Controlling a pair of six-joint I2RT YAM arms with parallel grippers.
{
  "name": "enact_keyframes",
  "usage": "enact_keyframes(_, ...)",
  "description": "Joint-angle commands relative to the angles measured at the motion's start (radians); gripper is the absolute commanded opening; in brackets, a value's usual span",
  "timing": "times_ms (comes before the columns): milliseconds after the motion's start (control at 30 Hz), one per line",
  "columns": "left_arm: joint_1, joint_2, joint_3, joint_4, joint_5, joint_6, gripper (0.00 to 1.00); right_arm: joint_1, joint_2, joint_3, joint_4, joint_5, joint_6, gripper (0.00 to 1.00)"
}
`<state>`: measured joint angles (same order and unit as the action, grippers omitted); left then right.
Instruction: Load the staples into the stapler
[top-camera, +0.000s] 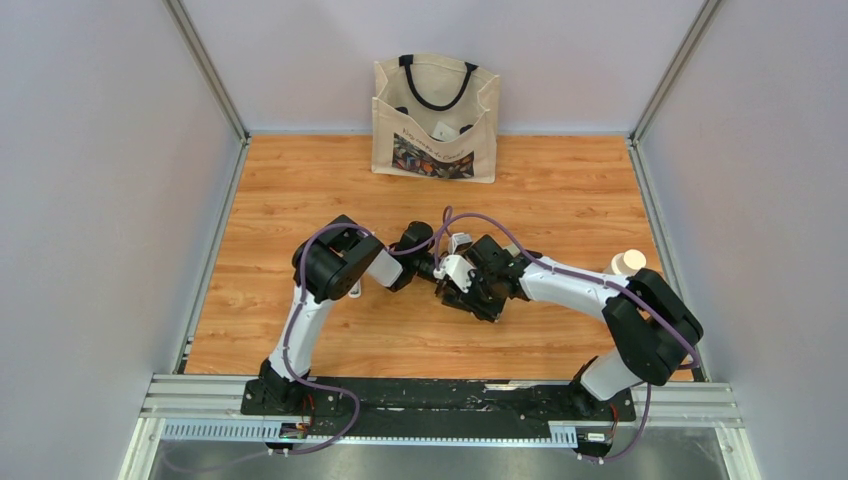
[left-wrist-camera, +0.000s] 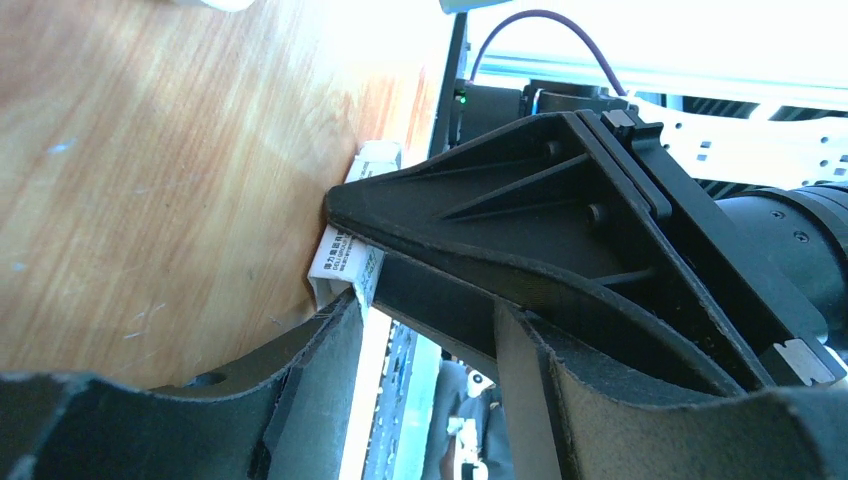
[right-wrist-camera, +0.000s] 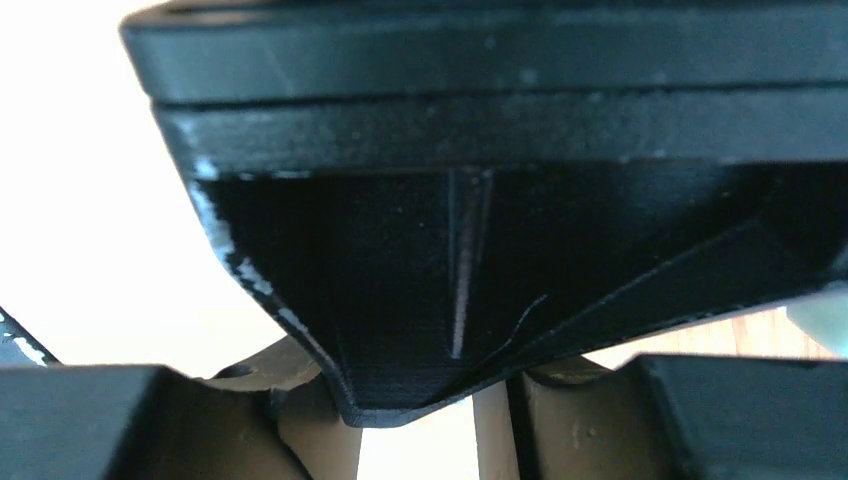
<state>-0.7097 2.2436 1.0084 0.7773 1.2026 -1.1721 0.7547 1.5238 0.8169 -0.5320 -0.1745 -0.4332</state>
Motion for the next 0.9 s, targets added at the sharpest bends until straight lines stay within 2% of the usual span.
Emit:
enact_keyframes(0, -0.051, 0.025, -0.001, 0.192, 0.038, -0.123, 0.60, -0.003, 0.013, 0.051, 0.167, 0.018, 0.027, 0.40)
enact_keyframes(100, -0.045, 0.030, -0.002, 0.195, 0.046, -0.116, 0.60, -0.003, 0.016, 0.056, 0.171, 0.023, 0.024, 0.40)
enact_keyframes(200, -0.027, 0.031, -0.010, 0.159, 0.045, -0.083, 0.57, -0.014, -0.007, 0.042, 0.171, 0.015, 0.014, 0.46)
enact_keyframes(367, 0.009, 0.025, -0.002, -0.027, 0.031, 0.069, 0.55, -0.044, -0.073, 0.021, 0.150, -0.022, -0.010, 0.58)
enact_keyframes(533, 0.018, 0.017, 0.004, -0.131, 0.026, 0.150, 0.51, -0.061, -0.108, 0.007, 0.130, -0.028, -0.033, 0.62)
enact_keyframes(700, 0.018, -0.002, 0.032, -0.344, 0.000, 0.322, 0.50, -0.072, -0.148, 0.014, 0.070, -0.046, -0.067, 0.68)
enact_keyframes(867, 0.021, -0.010, 0.053, -0.461, -0.009, 0.405, 0.49, -0.100, -0.237, -0.042, 0.030, -0.033, -0.127, 0.70)
